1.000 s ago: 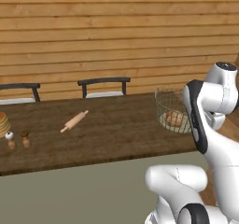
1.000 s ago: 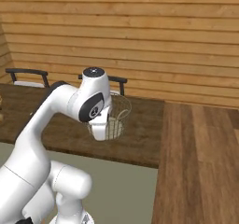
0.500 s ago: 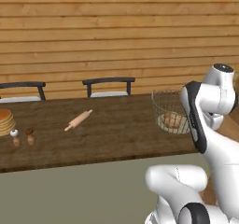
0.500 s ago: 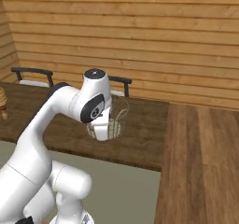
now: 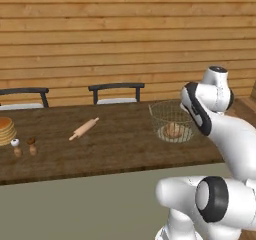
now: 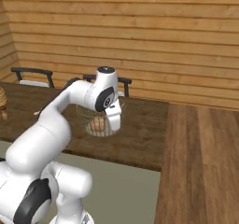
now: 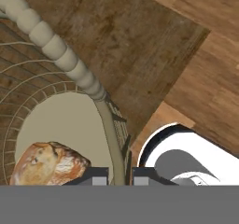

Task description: Open the cabinet, pick up the bread from the cabinet and place it in the basket. Then move the basket to the dining counter.

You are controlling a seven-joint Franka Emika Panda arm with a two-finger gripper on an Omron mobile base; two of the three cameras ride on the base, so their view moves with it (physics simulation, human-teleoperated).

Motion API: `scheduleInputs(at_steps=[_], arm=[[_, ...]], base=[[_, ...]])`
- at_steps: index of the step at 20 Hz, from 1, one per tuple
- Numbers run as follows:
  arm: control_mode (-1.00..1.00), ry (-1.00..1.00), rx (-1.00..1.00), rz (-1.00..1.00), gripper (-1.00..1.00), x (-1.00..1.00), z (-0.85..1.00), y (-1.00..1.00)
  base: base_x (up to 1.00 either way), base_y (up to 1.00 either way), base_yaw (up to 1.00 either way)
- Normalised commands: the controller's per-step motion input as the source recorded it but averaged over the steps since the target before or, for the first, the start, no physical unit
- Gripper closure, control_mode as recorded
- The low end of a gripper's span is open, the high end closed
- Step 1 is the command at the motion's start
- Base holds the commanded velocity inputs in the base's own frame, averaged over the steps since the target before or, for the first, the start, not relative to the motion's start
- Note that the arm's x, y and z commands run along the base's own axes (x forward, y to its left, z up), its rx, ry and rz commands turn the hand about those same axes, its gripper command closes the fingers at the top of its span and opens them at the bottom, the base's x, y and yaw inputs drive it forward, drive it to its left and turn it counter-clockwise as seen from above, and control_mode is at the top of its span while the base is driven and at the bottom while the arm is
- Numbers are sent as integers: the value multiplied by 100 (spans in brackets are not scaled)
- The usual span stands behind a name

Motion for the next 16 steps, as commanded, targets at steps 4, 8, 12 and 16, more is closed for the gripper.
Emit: scheduleInputs(at_steps=[4,8,12,16], arm=[[-100,0,-19,12,100,92,-57,6],[-100,-3,-7,0,100,62,-39,10],[-100,0,0,0,100,45,-41,25],[-100,0,0,0,100,20,-35,36]], base=[[0,0,0],[0,0,0],[0,0,0],[0,0,0]])
